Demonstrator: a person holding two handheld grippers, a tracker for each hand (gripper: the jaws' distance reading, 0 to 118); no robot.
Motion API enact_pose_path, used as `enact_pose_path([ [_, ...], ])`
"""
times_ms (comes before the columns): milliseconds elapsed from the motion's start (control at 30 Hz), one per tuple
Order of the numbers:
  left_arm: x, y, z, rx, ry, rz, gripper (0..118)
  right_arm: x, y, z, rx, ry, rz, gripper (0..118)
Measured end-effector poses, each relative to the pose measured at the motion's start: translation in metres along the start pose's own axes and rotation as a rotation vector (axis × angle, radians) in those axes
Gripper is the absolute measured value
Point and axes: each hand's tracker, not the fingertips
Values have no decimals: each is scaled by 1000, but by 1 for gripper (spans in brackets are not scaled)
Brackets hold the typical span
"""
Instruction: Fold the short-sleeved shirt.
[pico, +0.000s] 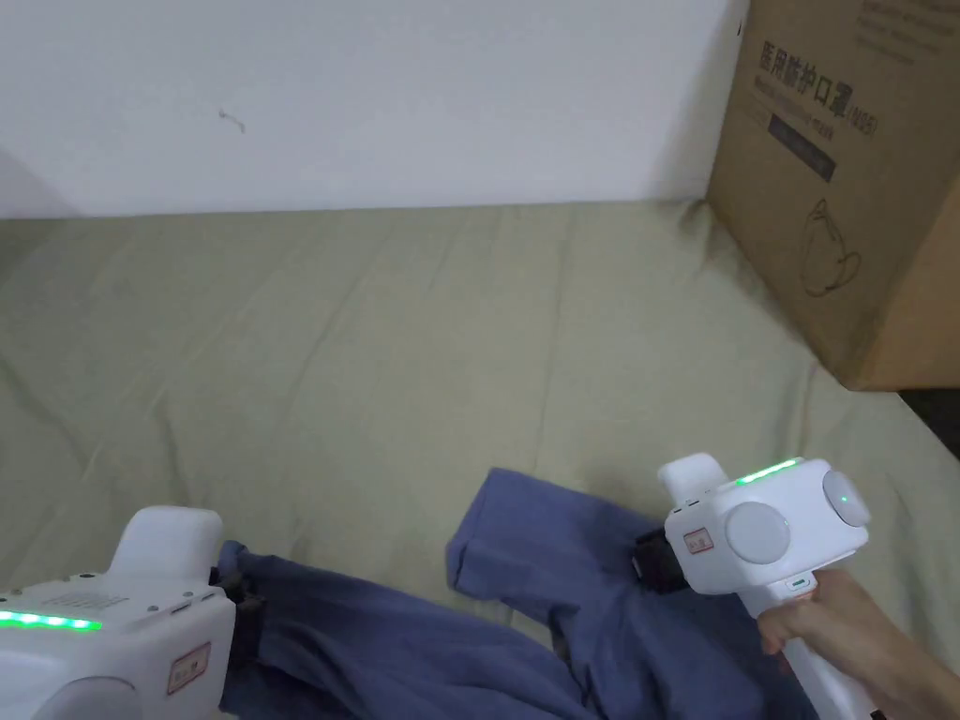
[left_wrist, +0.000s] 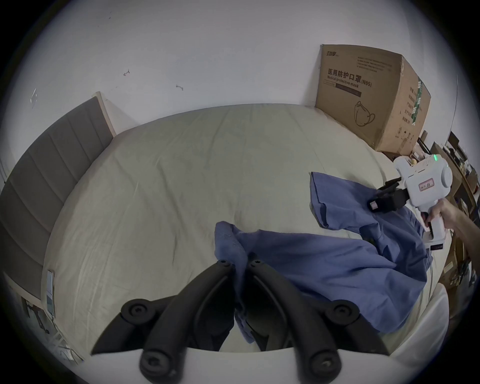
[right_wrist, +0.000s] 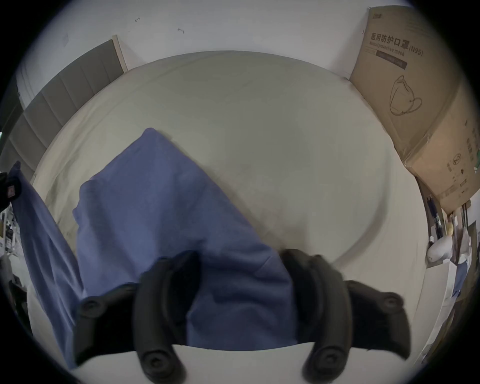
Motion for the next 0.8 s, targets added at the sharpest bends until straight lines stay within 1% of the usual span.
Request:
enact_pose_path([
  [33, 0, 1, 1, 1, -1, 10, 4, -6, -1, 3, 6, -20, 27, 7],
  [67, -1, 1, 2, -1, -6, 30, 4, -10, -1, 5, 13, -59, 49, 5],
  [100, -1, 1, 4, 2, -13, 39, 4, -14, -2, 8, 10, -69, 64, 5],
  [133, -1, 1, 6, 3, -12, 42, 4, -15, -2, 12, 10, -59, 82, 5],
  [200, -2, 0, 10, 5, -5, 34, 4, -18, -4, 26, 29, -76, 79, 5],
  [233, -4, 1, 16, 6, -2, 42, 4, -14, -2, 39, 55, -70, 59, 5],
  [300, -8, 3, 27, 22, -9, 62, 4, -4, 4, 63, 119, -99, -25, 5],
  [400, -15, 10, 47, 51, 5, 79, 4, 20, 15, 116, 220, -89, -108, 5],
  [467, -19, 22, 68, 79, 35, 90, 4, 36, 22, 162, 304, -91, -173, 5],
  [567, -36, 43, 94, 150, 98, 132, 4, 61, 27, 221, 404, -108, -239, 5],
  [600, -41, 49, 102, 176, 102, 150, 4, 65, 28, 238, 423, -106, -240, 5],
  [633, -45, 57, 115, 209, 119, 167, 4, 72, 27, 260, 474, -89, -248, 5],
  [700, -46, 74, 138, 248, 75, 152, 4, 78, 25, 293, 529, -12, -270, 5],
  [733, -43, 83, 150, 276, 88, 127, 4, 78, 27, 309, 546, -20, -278, 5],
  [767, -37, 91, 162, 307, 102, 83, 4, 74, 29, 323, 560, -33, -260, 5],
  [800, -34, 99, 172, 328, 121, 66, 4, 69, 32, 335, 578, -80, -221, 5],
])
